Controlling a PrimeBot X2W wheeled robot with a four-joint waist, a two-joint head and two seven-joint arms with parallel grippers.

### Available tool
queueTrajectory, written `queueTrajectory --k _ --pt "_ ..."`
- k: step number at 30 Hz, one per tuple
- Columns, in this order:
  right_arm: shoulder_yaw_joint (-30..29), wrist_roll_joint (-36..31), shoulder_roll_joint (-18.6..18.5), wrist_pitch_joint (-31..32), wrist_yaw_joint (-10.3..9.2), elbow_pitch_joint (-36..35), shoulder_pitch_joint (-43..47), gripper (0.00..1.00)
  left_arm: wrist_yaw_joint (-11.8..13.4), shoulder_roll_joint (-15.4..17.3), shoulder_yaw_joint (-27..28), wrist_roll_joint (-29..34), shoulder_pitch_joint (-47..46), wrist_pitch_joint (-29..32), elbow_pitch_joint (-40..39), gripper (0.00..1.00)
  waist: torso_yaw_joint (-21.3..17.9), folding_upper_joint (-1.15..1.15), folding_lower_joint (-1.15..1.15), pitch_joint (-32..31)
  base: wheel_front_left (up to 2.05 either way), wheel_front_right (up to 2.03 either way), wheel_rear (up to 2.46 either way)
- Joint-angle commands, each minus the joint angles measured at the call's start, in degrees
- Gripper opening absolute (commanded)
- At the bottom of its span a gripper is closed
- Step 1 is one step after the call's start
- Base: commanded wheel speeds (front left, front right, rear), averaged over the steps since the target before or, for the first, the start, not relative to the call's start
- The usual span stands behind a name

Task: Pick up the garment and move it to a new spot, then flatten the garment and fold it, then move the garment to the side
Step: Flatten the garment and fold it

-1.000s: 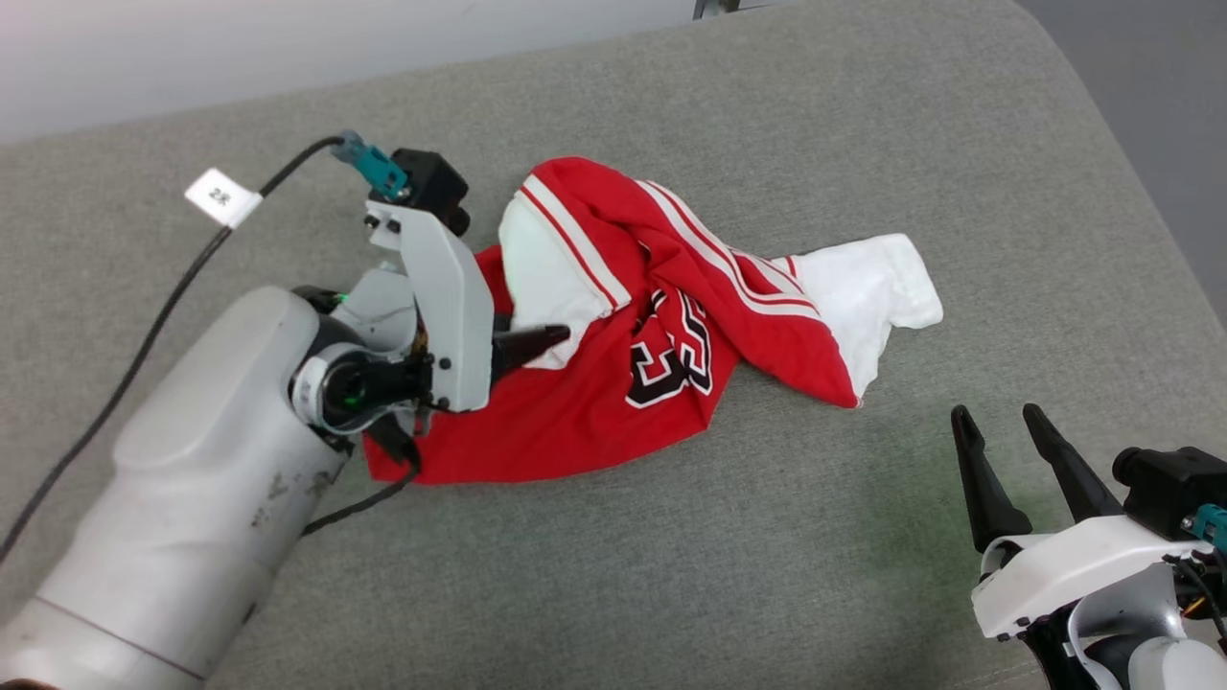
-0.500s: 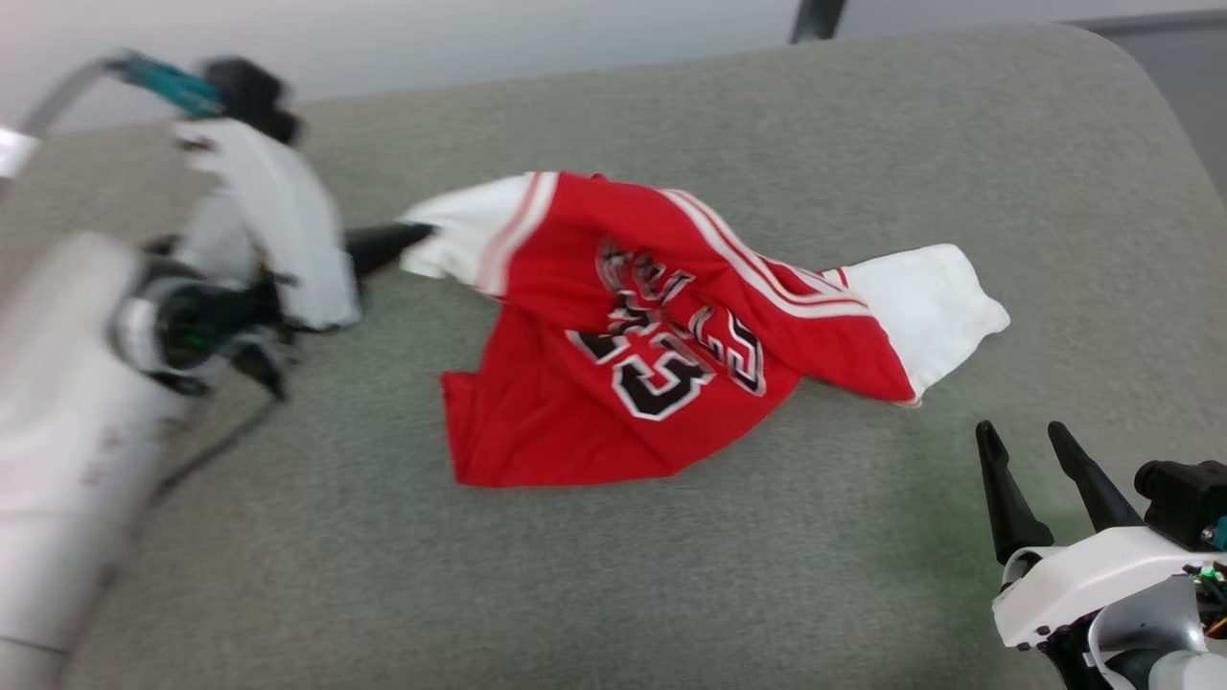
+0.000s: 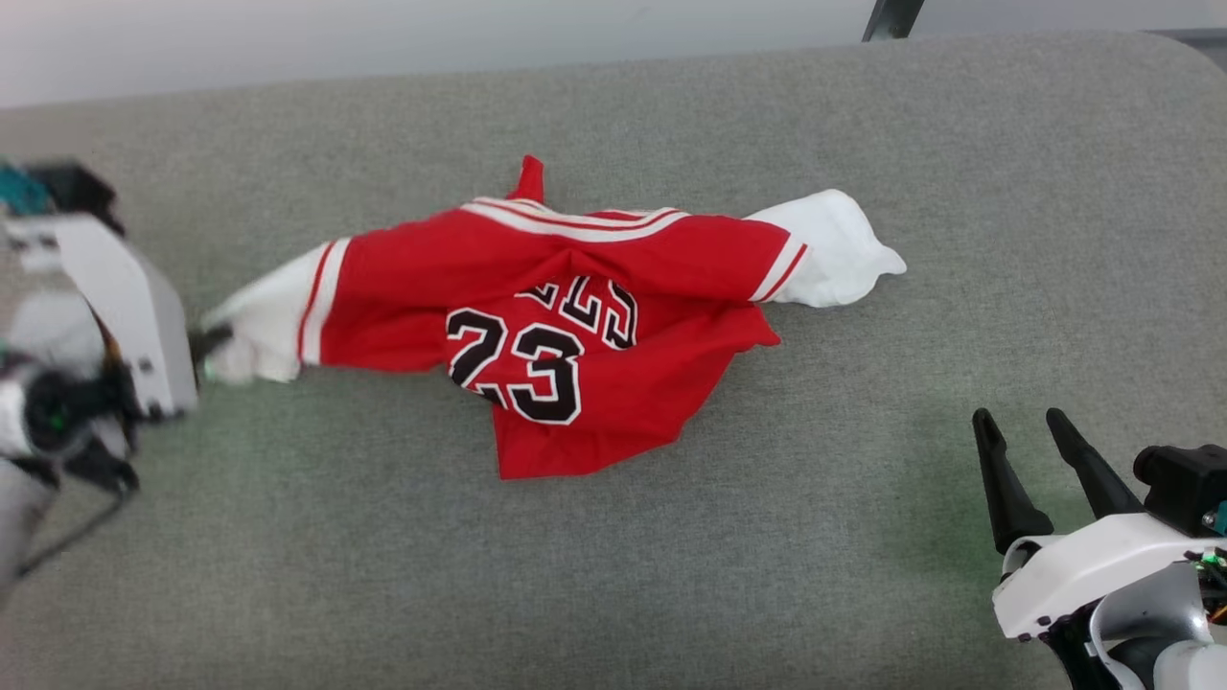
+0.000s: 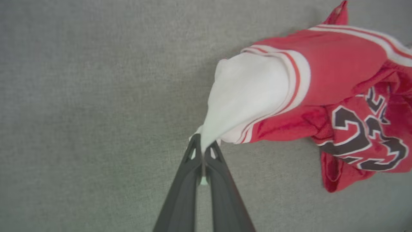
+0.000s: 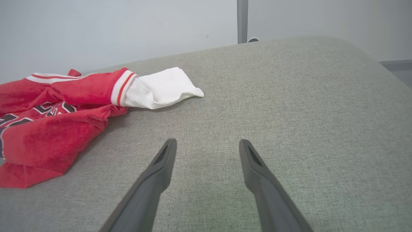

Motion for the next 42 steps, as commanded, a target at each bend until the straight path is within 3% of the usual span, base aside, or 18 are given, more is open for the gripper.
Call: queueTrajectory --k 1,10,11,13,20,25,30,36,42 --pt "-0.08 -0.2 0.08 0.33 -0.06 -0.39 -0.67 1.0 -0.23 -0.69 -0.57 0.12 1.43 -0.11 1.01 0.0 -0.35 0.0 0.0 0.4 0.0 0.0 0.0" --pt "-2.13 -1.21 0.09 1.79 -0.06 -2.17 0.59 1.0 -2.65 -2.54 -2.62 1.38 4.65 -3.15 5.66 0.0 -0.3 0.0 0.0 0.12 0.0 0.0 0.0" --pt "-2.14 -1.23 0.09 2.01 -0.06 -2.34 0.78 1.0 -2.94 -2.58 -2.67 1.65 4.45 -3.57 5.94 0.26 -0.14 0.0 0.0 -0.05 0.0 0.0 0.0" --pt "-1.99 -1.13 0.09 2.29 -0.06 -2.48 1.08 1.0 -3.31 -2.73 -2.63 1.72 3.98 -4.2 6.67 1.0 0.17 0.0 0.0 -0.44 0.0 0.0 0.0" --pt "-2.05 -1.1 0.09 2.95 -0.06 -2.85 1.82 1.0 -4.49 -1.42 -0.33 -0.82 1.82 -3.58 5.78 1.0 0.71 0.0 0.0 -1.49 0.0 0.0 0.0" --pt "-0.94 -0.7 0.09 3.06 -0.06 -2.88 1.36 1.0 -3.47 -0.32 2.01 -0.05 -1.08 -6.9 4.96 1.0 -0.26 0.0 0.0 -0.63 0.0 0.0 0.0" --pt "-0.18 -0.1 0.1 2.62 -0.06 -2.53 0.46 1.0 -3.27 -2.32 0.83 2.71 -3.2 -9.93 8.63 1.0 -2.22 0.0 0.0 1.12 0.0 0.0 0.0" --pt "-0.74 0.26 0.1 1.99 -0.06 -2.28 0.24 1.0 -5.39 -5.47 -1.86 3.91 -3.9 -9.32 14.07 1.0 -3.99 0.0 0.0 2.42 0.0 0.0 0.0" --pt "-0.52 0.54 0.11 1.51 -0.06 -1.91 0.26 1.0 -6.72 -4.94 -5.68 7.47 -4.9 -9.12 15.75 1.0 -4.5 0.0 0.0 2.93 0.0 0.0 0.0"
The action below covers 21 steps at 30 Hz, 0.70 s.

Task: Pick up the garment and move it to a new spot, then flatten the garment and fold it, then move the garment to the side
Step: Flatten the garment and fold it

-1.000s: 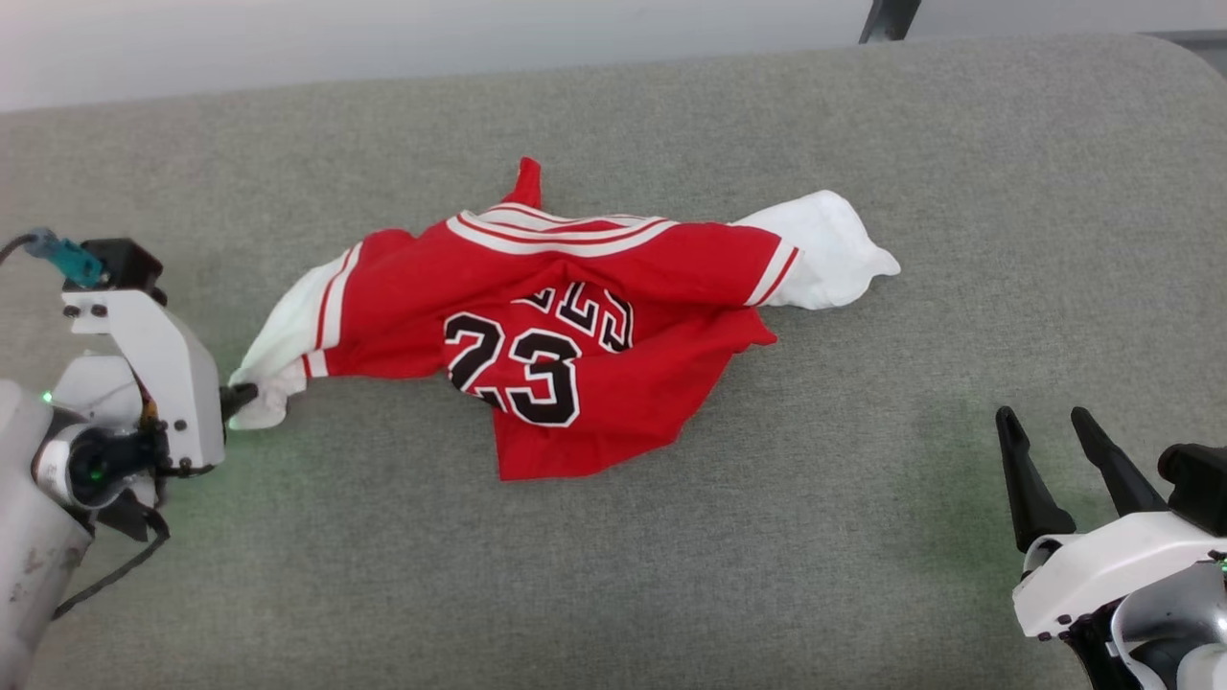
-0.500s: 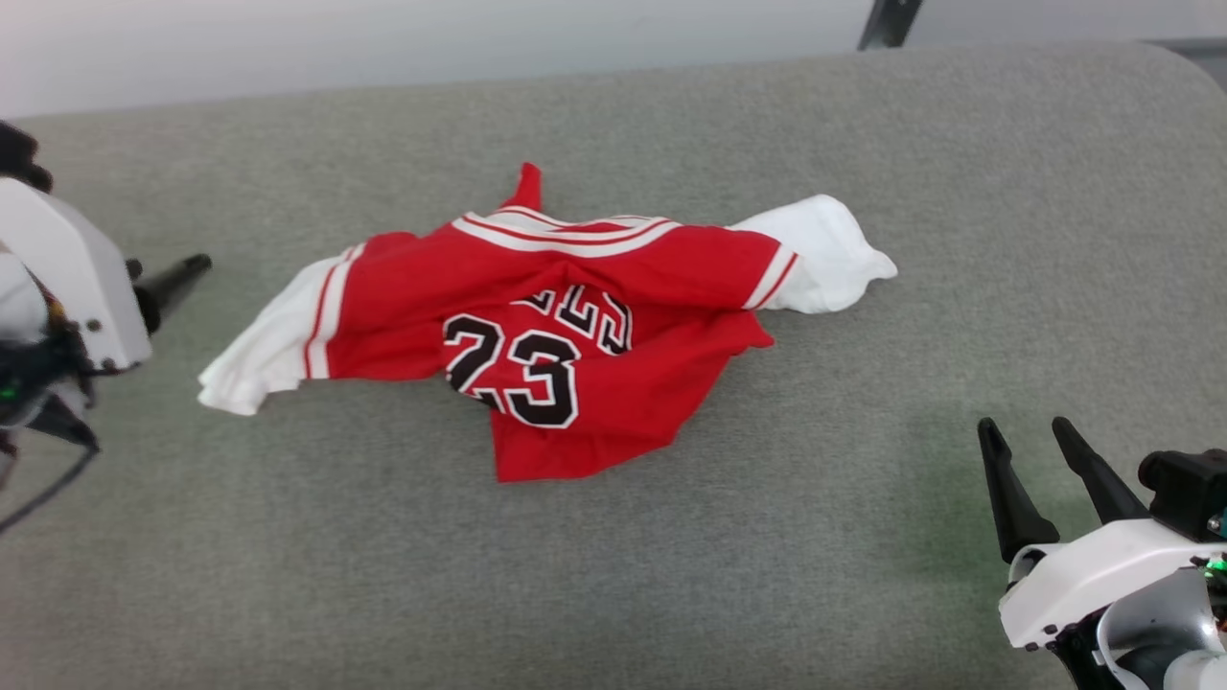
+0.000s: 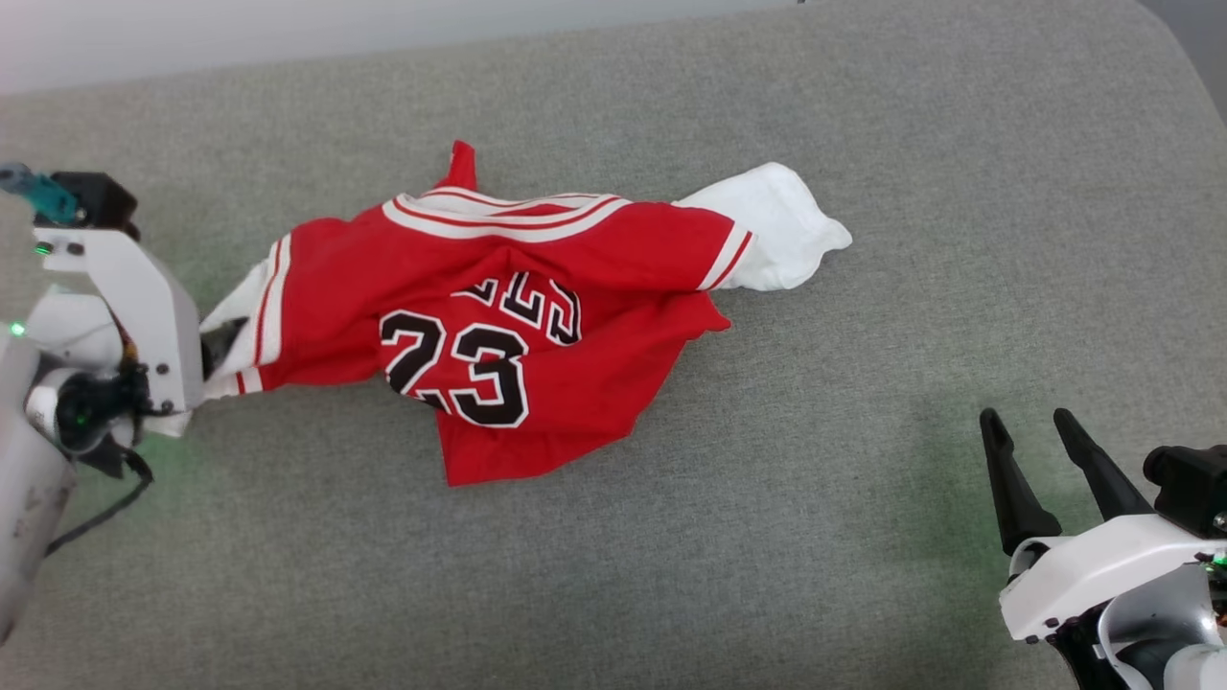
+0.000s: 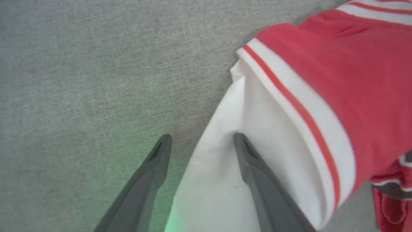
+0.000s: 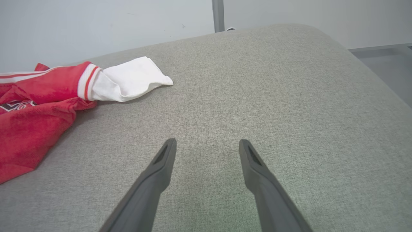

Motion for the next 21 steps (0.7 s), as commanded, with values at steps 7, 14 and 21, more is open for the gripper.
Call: queueTrajectory --k 7,14,21 --pt "0.82 0.73 0.1 -0.88 -0.06 0.65 -1.45 1.0 -0.75 -2.13 -0.41 -2.03 -1.13 1.21 3.17 0.83 -0.14 0.0 0.0 1.12 0.0 0.0 0.0" --pt "0.35 0.96 0.11 -1.35 -0.06 1.32 -1.45 1.0 -0.94 -1.95 -0.21 -4.11 -2.36 1.05 2.91 0.0 0.79 0.0 0.0 0.71 0.0 0.0 0.0" --pt "0.23 0.77 0.1 -1.34 -0.06 1.62 -1.73 1.0 -0.99 0.07 1.01 -0.85 -5.93 -10.39 2.44 0.0 1.81 0.0 0.0 -0.32 0.0 0.0 0.0"
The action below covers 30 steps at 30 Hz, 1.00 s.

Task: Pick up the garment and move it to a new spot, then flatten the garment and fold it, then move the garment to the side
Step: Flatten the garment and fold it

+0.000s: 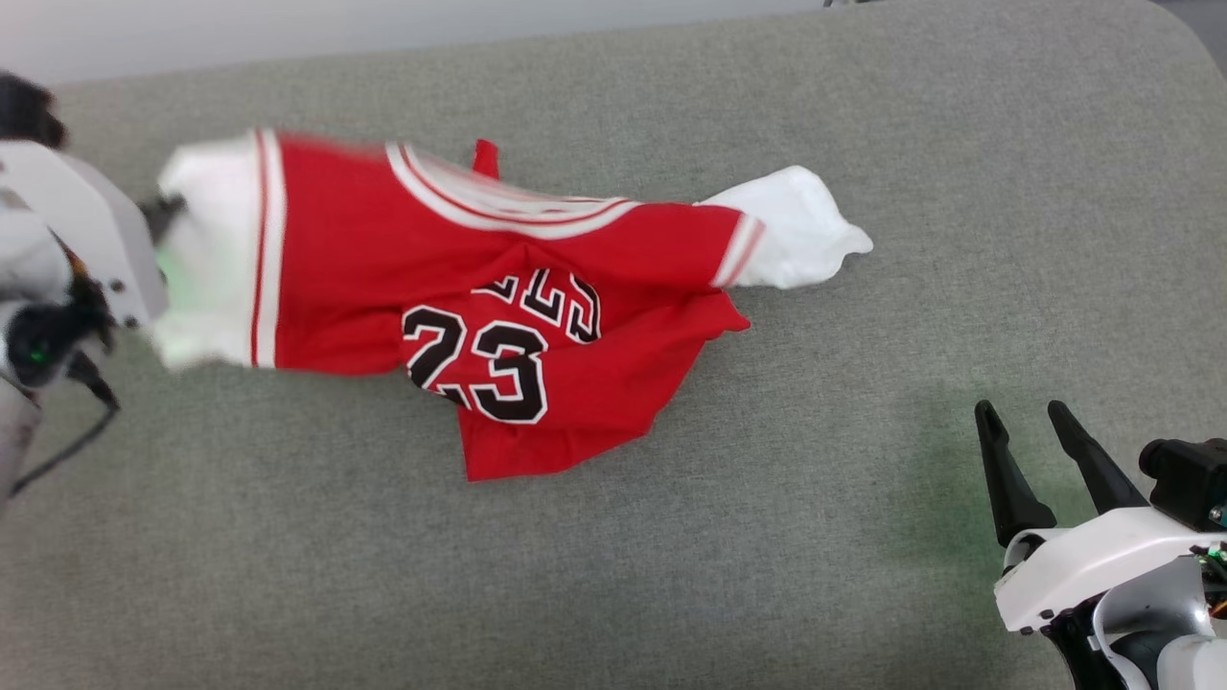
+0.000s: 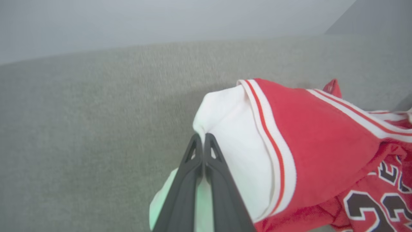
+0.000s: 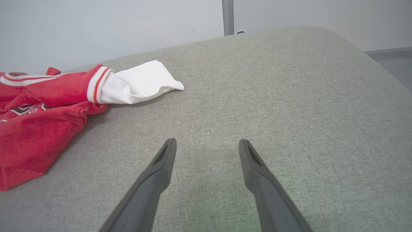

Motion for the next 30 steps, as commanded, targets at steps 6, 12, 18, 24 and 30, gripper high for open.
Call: queueTrajectory --k 6,12,18,24,30 --pt "-0.36 -0.24 0.09 0.25 -0.06 -0.32 -0.42 1.0 -0.06 0.72 -0.25 3.58 -0.62 -7.91 2.81 0.0 0.61 0.0 0.0 -0.73 0.0 0.0 0.0" --pt "0.02 0.06 0.1 0.41 -0.06 -0.56 -0.49 1.0 0.88 -0.4 -2.09 5.73 0.73 -10.09 8.16 1.0 0.64 0.0 0.0 -0.47 0.0 0.0 0.0" --pt "-0.48 -0.52 0.1 1.02 -0.06 -0.25 0.24 1.0 0.6 -1.36 -1.65 5.48 0.87 -14.39 11.73 1.0 0.8 0.0 0.0 -1.75 0.0 0.0 0.0" --pt "1.3 -1.76 0.03 2.76 -0.06 0.45 0.93 1.0 0.09 -2.37 0.66 2.46 5.77 -23.01 10.49 1.0 1.66 0.0 0.0 -4.78 0.0 0.0 0.0" --pt "2.31 -1.4 -1.89 5.21 -0.06 1.22 0.03 1.0 -0.12 -4.57 1.76 0.26 14.06 -30.97 5.65 1.0 4.14 0.0 0.0 -7.07 0.0 0.0 0.0"
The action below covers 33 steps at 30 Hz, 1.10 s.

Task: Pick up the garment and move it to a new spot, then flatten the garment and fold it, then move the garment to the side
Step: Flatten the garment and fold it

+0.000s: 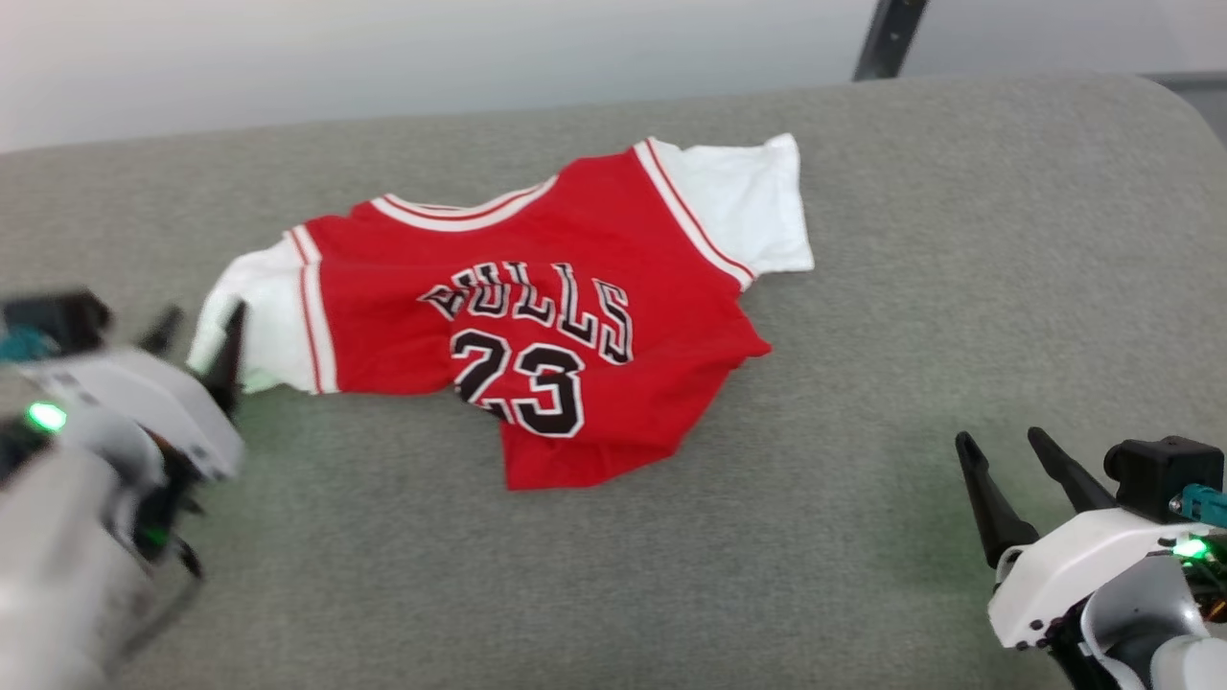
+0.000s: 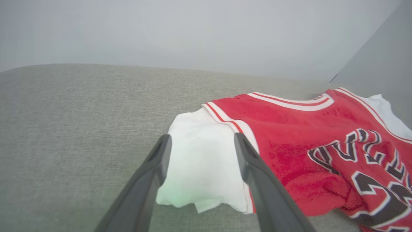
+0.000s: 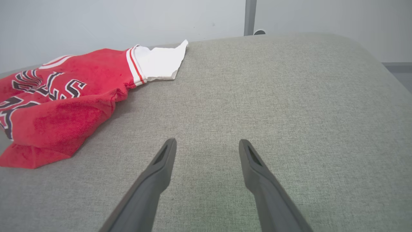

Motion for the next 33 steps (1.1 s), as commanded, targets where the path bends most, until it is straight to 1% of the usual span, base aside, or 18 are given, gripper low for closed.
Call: queueTrajectory --k 1,2,5,7,9,11,13,15,18,19,21,25,29,33 --pt "0.2 0.41 -0.85 0.6 -0.06 0.3 -0.47 1.0 -0.3 -0.8 0.21 -0.53 2.57 -1.49 -1.44 1.0 2.47 0.0 0.0 -1.78 0.0 0.0 0.0" --pt "0.4 0.59 -1.63 1.18 -0.06 0.51 -0.99 1.0 0.03 -1.31 0.48 -0.88 4.29 -2.85 -2.98 1.0 3.24 0.0 0.0 -2.08 0.0 0.0 0.0" --pt "0.97 1.12 -4.12 3.11 -0.06 1.51 -2.05 1.0 2.46 -3.12 1.25 -0.81 9.93 -5.52 -8.87 1.0 5.99 0.0 0.0 -2.94 0.0 0.0 0.0" --pt "1.4 1.93 -5.54 4.68 -0.06 2.45 -3.23 1.0 5.84 -3.92 2.0 1.02 13.7 -6.33 -13.49 1.0 8.01 0.0 0.0 -3.34 0.0 0.0 0.0" --pt "1.84 2.85 -7.25 6.56 -0.06 3.6 -4.62 1.0 8.87 -5.42 3.41 3.18 17.69 -6.6 -19.17 1.0 10.15 0.0 0.0 -3.62 0.0 0.0 0.0" --pt "3.2 3.41 -9.86 9.39 -0.06 5.31 -6.46 1.0 12.04 -6.63 6.35 6.71 21.94 -6.61 -25.44 1.0 12.1 0.0 0.0 -3.62 0.0 0.0 0.0" --pt "4.99 5.06 -11.72 12.5 -0.06 7.29 -8.87 1.0 14.95 -7.98 9.47 11.93 26.55 -6.52 -31.52 1.0 13.73 0.0 0.0 -3.45 0.0 0.0 0.0" --pt "5.51 7.16 -13.58 15.31 -0.06 9.52 -12.09 1.0 17.75 -9.74 12.54 17.08 31.09 -6.53 -37.25 1.0 15.33 0.0 0.0 -3.14 0.0 0.0 0.0" --pt "5.67 8.28 -16.76 18.44 -0.06 13.35 -17.13 1.0 19.2 -12.43 15.57 23.07 36.6 -6.53 -43.46 1.0 17.72 0.0 0.0 -2.22 0.0 0.0 0.0" --pt "5.72 8.5 -17.51 19.36 -0.06 14.85 -18.69 1.0 19.16 -13.41 16.36 24.39 37.83 -6.53 -44.91 1.0 18.57 0.0 0.0 -1.89 0.0 0.0 0.0" --pt "5.45 9.0 -19.12 21.3 -0.06 18.03 -22.35 1.0 18.23 -15.24 17.67 27.29 39.74 -6.54 -47.16 1.0 20.19 0.0 0.0 -0.95 0.0 0.0 0.0" --pt "5.18 8.82 -21.55 24.95 -0.06 24.2 -30.44 1.0 16.06 -18.09 19.69 32.0 41.05 -6.54 -48.48 1.0 22.99 0.0 0.0 1.37 0.0 0.0 0.0" --pt "4.25 6.31 -23.39 28.51 -0.06 30.93 -39.27 1.0 13.23 -21.15 21.12 34.81 39.89 -6.54 -48.36 1.0 25.79 0.0 0.0 4.77 0.0 0.0 0.0" --pt "3.29 1.88 -25.04 32.34 -0.06 37.43 -47.76 1.0 10.21 -24.05 22.25 36.87 38.24 -6.55 -47.45 1.0 28.61 0.0 0.0 8.89 0.0 0.0 0.0"
